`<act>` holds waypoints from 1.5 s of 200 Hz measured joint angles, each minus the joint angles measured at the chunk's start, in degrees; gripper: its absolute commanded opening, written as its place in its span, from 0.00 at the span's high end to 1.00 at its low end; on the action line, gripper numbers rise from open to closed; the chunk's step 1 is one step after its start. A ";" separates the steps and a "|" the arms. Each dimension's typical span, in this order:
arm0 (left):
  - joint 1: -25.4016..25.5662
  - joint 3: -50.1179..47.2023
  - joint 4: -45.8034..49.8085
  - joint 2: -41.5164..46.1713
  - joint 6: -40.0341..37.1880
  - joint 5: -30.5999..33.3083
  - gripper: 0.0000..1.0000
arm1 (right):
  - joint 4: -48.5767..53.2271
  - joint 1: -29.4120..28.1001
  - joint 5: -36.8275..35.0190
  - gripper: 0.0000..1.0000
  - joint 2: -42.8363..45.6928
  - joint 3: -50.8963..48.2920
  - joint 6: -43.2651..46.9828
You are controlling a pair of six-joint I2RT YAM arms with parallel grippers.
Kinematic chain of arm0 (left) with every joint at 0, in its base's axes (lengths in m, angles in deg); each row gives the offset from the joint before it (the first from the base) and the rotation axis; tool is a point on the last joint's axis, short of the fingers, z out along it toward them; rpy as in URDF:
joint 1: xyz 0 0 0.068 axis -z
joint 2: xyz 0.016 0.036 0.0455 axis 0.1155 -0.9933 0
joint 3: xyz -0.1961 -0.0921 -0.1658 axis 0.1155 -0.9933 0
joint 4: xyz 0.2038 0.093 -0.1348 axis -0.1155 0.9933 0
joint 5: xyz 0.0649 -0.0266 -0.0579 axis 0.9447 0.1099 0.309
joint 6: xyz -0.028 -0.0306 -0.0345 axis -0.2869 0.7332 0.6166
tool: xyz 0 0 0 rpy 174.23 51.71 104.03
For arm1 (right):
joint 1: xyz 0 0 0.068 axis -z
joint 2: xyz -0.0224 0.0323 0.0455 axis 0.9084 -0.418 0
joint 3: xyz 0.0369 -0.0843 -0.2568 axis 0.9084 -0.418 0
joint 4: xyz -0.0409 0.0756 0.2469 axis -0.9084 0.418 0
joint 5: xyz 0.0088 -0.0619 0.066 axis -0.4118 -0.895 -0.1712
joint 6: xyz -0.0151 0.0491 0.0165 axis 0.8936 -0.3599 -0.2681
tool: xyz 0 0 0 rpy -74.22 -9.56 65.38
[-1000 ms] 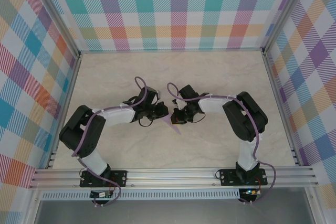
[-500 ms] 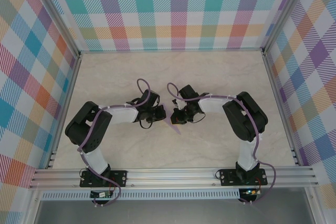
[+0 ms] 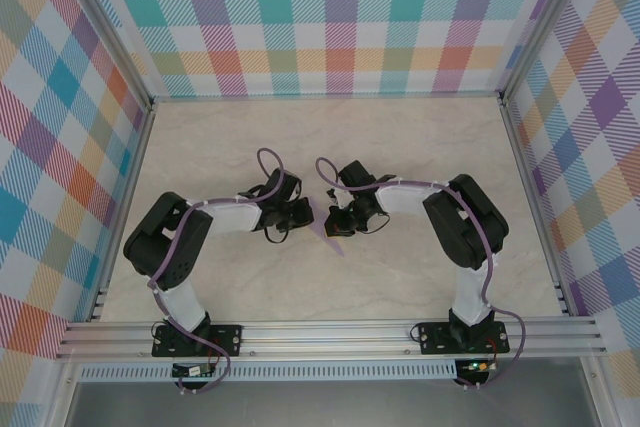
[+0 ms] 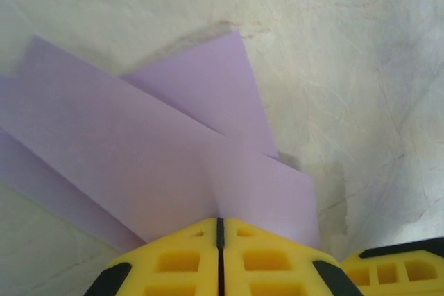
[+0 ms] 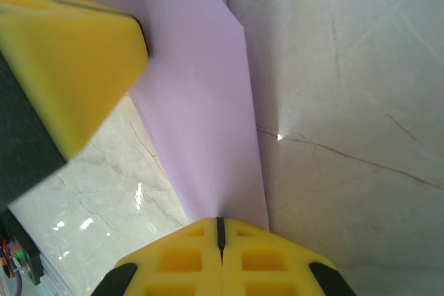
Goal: Fold a paper plane with a square sheet of paper (pick it up from the middle)
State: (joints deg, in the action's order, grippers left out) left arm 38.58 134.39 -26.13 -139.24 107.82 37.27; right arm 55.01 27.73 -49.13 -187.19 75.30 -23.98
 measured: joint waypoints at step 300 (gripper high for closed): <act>3.13 -7.13 -7.34 10.43 4.81 -6.69 0.92 | -1.97 -0.15 0.46 1.00 13.22 -7.28 -3.67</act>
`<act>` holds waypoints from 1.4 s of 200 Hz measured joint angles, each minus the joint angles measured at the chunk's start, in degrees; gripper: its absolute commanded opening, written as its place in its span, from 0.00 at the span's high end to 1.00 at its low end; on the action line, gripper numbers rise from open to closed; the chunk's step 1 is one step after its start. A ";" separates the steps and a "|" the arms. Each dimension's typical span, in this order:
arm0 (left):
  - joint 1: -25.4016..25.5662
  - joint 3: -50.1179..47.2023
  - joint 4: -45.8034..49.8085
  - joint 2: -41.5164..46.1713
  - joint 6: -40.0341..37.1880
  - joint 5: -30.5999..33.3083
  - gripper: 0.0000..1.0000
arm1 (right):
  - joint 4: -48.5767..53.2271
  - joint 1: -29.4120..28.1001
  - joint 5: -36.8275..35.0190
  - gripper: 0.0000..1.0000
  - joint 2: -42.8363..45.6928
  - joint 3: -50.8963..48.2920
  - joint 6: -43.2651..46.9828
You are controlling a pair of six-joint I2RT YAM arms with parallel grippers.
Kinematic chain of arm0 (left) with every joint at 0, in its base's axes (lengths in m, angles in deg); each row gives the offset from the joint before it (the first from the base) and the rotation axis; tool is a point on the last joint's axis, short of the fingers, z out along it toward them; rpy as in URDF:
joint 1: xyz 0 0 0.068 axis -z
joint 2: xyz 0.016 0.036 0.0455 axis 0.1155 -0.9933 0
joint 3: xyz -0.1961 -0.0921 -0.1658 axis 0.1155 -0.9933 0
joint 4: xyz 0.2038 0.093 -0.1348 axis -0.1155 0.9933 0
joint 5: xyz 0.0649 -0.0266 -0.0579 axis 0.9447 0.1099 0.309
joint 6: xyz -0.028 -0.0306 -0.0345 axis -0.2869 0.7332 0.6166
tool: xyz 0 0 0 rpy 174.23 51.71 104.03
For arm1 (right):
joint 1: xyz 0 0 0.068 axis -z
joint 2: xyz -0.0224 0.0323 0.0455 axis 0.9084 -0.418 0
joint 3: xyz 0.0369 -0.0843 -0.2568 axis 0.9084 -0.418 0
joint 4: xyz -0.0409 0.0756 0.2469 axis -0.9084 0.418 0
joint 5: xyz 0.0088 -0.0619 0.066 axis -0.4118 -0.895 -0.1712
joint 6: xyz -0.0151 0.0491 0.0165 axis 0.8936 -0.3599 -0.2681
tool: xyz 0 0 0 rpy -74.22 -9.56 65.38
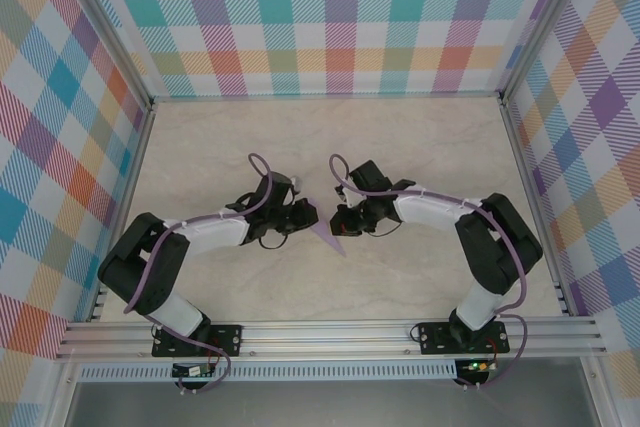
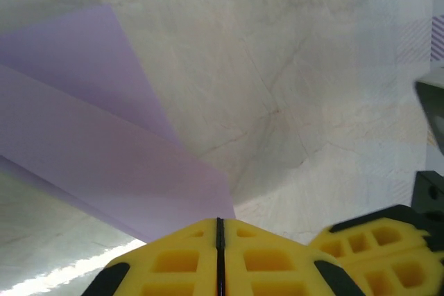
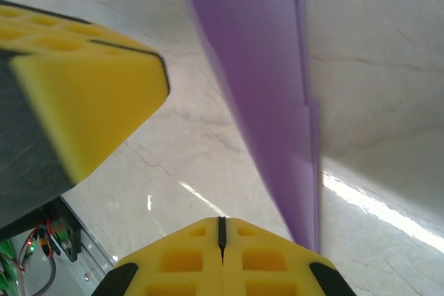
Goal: Fold a paper plane with a square sheet of paper (pick it up from the middle)
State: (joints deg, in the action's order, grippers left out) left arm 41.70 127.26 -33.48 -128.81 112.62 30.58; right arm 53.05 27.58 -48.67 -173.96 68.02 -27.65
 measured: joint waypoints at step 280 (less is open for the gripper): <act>5.60 -3.74 -10.40 -7.98 6.67 3.10 0.94 | 2.58 0.11 -0.87 1.00 -8.39 2.12 1.95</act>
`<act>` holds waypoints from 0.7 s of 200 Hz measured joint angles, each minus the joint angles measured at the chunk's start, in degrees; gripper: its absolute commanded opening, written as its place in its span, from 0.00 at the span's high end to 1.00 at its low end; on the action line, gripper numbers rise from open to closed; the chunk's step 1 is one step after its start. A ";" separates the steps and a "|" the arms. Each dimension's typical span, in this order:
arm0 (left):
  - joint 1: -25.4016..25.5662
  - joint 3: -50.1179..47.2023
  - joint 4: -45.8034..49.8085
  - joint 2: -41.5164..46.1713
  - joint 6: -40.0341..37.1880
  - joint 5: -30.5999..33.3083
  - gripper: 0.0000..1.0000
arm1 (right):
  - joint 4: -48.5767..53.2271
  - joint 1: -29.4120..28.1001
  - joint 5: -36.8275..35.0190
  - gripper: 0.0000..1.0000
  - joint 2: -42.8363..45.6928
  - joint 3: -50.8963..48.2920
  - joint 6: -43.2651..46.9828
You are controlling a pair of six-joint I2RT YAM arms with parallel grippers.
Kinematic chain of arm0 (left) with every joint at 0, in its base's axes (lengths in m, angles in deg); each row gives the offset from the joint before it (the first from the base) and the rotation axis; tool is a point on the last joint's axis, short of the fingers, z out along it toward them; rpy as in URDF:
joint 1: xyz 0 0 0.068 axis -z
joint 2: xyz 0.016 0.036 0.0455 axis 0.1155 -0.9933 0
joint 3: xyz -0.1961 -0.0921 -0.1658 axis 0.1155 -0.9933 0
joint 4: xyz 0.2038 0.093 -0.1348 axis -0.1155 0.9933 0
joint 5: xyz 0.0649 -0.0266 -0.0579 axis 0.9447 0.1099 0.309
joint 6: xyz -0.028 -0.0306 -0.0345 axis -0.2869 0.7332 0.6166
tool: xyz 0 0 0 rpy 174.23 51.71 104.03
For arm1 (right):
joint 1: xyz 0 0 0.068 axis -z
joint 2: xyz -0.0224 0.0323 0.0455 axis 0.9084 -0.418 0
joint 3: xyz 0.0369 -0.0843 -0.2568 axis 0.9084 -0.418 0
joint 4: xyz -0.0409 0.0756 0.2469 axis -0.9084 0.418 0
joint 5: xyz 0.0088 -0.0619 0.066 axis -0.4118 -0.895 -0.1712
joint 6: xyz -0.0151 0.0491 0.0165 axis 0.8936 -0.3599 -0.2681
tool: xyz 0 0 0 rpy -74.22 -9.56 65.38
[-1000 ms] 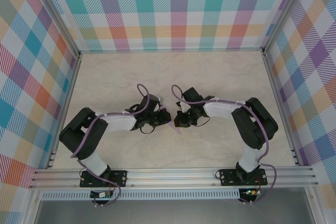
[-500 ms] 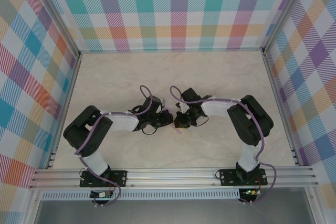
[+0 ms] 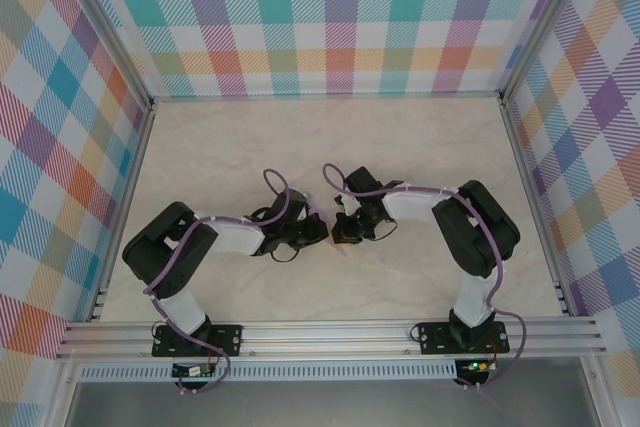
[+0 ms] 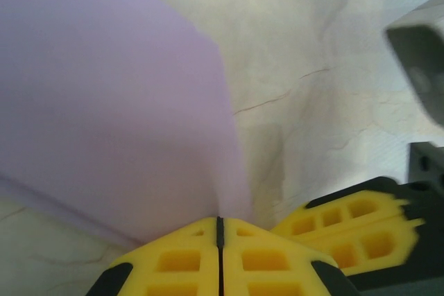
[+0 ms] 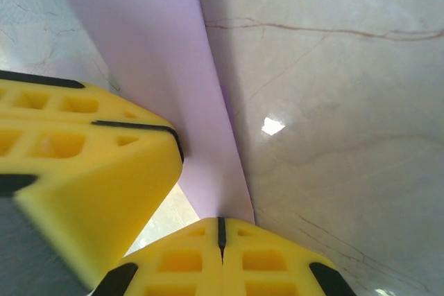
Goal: Fold a paper plane with a square sheet of paper (pick it up from the middle)
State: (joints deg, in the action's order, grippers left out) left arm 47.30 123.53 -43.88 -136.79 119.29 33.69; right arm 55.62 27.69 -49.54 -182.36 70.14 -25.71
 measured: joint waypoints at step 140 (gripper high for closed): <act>-5.79 0.70 2.43 0.24 -0.70 0.76 0.93 | 1.38 0.00 -0.24 1.00 -0.70 0.79 3.43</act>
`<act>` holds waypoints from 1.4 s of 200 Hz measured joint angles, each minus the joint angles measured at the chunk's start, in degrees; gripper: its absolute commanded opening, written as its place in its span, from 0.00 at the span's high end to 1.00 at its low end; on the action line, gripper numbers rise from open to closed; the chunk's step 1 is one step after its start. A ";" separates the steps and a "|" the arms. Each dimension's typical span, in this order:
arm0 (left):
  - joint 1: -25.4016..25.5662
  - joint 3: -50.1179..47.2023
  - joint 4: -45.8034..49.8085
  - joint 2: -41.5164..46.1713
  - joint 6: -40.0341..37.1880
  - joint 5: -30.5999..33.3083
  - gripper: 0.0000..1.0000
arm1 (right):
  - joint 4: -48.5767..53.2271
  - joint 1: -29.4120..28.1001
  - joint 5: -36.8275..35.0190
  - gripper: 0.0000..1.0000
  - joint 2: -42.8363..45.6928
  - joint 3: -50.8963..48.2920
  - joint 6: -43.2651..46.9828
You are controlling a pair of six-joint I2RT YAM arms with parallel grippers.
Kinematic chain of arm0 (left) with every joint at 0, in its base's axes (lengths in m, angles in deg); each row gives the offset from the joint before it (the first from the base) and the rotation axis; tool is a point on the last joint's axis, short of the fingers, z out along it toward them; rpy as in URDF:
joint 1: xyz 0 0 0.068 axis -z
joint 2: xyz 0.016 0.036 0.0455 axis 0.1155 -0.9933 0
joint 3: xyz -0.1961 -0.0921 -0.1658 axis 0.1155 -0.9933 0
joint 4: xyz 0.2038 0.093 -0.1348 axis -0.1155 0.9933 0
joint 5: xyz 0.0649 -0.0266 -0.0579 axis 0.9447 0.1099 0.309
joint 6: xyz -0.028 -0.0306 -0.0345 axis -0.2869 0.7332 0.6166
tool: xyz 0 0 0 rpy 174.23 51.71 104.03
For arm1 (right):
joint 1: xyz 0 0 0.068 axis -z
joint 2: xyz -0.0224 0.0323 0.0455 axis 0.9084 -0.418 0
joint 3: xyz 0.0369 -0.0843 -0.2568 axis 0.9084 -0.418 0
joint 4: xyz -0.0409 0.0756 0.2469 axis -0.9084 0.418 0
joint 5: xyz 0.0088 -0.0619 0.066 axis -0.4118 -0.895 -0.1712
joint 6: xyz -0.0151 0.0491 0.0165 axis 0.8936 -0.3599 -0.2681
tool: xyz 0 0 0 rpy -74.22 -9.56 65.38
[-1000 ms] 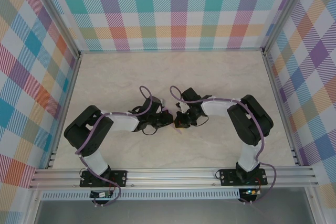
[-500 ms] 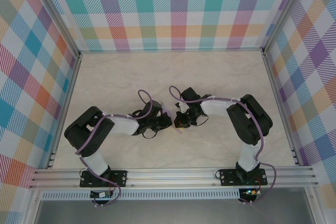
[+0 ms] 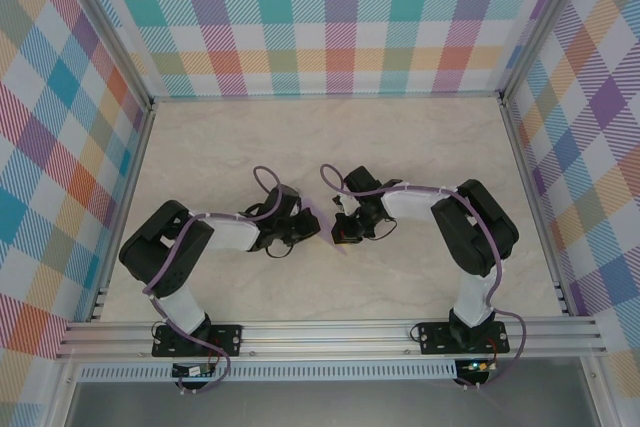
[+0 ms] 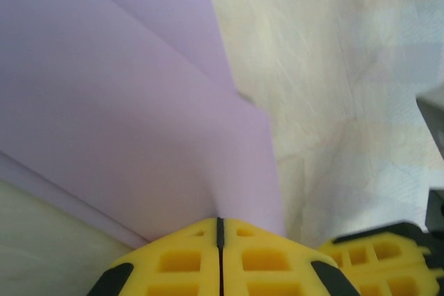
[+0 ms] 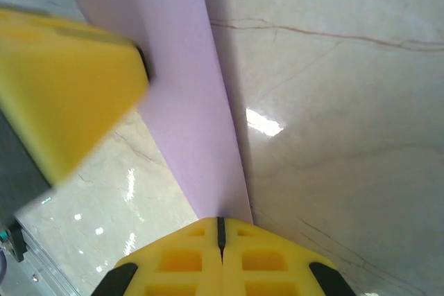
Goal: Fold a paper plane with a square sheet of paper (pick it up from the middle)
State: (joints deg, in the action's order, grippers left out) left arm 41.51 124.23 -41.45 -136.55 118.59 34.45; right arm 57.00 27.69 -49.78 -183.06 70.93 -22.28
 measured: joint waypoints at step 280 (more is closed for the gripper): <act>5.01 31.56 50.75 -1.55 0.15 19.45 0.15 | 2.75 5.38 -28.13 0.00 19.50 -4.98 -14.82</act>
State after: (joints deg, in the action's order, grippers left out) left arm 46.51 155.79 9.30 -138.10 118.74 53.91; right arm 59.76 33.06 -77.91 -163.56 65.94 -37.10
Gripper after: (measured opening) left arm 0.847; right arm 0.998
